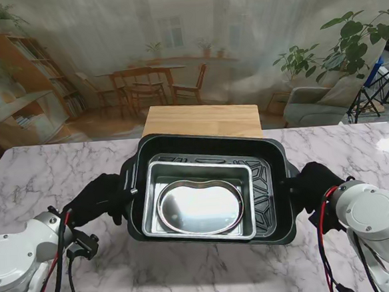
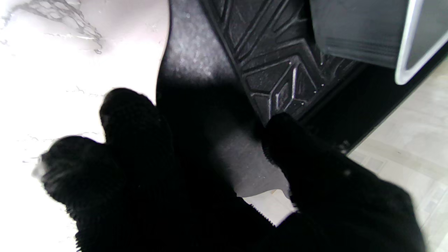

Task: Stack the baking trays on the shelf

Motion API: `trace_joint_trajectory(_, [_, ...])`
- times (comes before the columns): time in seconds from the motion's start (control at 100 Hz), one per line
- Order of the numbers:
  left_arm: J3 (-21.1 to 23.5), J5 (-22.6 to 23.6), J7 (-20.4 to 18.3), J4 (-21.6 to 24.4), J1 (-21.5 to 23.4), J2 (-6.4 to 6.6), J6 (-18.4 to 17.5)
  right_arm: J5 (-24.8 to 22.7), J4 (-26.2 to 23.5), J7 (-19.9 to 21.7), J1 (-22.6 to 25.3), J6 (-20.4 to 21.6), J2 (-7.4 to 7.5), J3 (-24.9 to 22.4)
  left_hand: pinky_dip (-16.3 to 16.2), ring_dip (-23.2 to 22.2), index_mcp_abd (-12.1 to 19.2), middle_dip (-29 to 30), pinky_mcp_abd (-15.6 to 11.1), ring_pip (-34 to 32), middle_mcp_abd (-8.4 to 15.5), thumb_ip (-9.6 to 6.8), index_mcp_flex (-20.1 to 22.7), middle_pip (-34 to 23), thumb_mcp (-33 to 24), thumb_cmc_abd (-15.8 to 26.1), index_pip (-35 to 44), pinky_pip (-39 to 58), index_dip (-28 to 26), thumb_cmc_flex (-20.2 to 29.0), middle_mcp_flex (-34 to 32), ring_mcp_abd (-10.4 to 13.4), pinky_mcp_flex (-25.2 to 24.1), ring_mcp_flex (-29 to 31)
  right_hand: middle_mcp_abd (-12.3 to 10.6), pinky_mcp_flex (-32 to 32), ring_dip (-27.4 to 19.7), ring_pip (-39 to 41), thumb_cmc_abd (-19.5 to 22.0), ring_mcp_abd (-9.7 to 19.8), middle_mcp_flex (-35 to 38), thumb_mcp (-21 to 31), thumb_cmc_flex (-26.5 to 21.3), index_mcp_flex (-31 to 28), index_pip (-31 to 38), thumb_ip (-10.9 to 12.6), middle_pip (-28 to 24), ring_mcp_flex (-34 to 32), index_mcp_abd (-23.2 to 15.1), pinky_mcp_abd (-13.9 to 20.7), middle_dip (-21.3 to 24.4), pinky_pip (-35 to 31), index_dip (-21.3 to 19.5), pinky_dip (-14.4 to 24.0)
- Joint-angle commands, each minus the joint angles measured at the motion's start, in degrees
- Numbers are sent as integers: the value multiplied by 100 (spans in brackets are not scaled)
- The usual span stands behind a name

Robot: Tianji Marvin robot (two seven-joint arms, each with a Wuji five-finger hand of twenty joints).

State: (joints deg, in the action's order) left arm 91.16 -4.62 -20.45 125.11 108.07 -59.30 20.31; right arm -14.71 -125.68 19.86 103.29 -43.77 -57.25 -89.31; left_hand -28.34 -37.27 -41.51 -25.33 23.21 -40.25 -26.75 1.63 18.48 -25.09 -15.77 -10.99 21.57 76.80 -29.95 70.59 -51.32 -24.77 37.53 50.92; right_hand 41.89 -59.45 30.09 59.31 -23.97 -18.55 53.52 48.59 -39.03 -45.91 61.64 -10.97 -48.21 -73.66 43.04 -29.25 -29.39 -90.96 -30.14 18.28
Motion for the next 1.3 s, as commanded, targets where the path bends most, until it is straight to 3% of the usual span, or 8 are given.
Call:
trace_joint_trajectory(0.0, [-654,-301,-679,711,-143,-113,-268,504,-1114,486,-191,484,-236,554,103,-67,2254,-77,-629,-227,930,-48,2166,-146,-136,-124,703,274,-44,337,-369,-112,303,188,-2272,-272,79,393,-243,336,996,166,-192,-700,293,-4,-198,-73,-3707,141,-109,-243,51,-61])
trace_joint_trajectory(0.21, [-740,-288,-703,642,-481,-111,-171,495,-1093,622,-573,260,-186,562,112,-71,2263,-85,-634,-228,935,-49,2170,-151,-130,-120,702,281,-49,337,-375,-104,312,192,-2277,-279,88,409,-253,347,1001,177,-185,-707,292,-7,-198,-73,-3727,167,-111,-257,50,-53])
trace_joint_trajectory(0.57, [-938,-186,-406,223,-1081,-190,-44,590,-982,629,-1157,-147,-165,671,124,-81,2282,-92,-640,-232,947,-54,2180,-144,-124,-119,700,292,-59,337,-380,-93,323,201,-2302,-282,94,418,-259,367,998,187,-169,-711,288,-19,-193,-76,-3741,190,-114,-264,53,-47])
trace_joint_trajectory(1.04, [-1256,-130,223,-535,-1877,-378,173,910,-188,115,-1903,-407,-359,997,126,-97,2304,-109,-656,-230,968,-52,2190,-143,-110,-112,695,308,-67,337,-383,-71,299,193,-2329,-263,88,392,-257,362,960,179,-170,-695,288,-56,-182,-71,-3783,185,-122,-238,52,-55])
trace_joint_trajectory(1.29, [-1308,-181,378,-710,-1994,-433,327,973,69,-57,-2064,-468,-429,1148,119,-108,2298,-115,-647,-231,957,-51,2188,-139,-114,-120,680,321,-65,337,-384,-82,289,190,-2328,-259,79,368,-256,360,950,174,-185,-692,290,-72,-175,-73,-3783,189,-124,-233,56,-56])
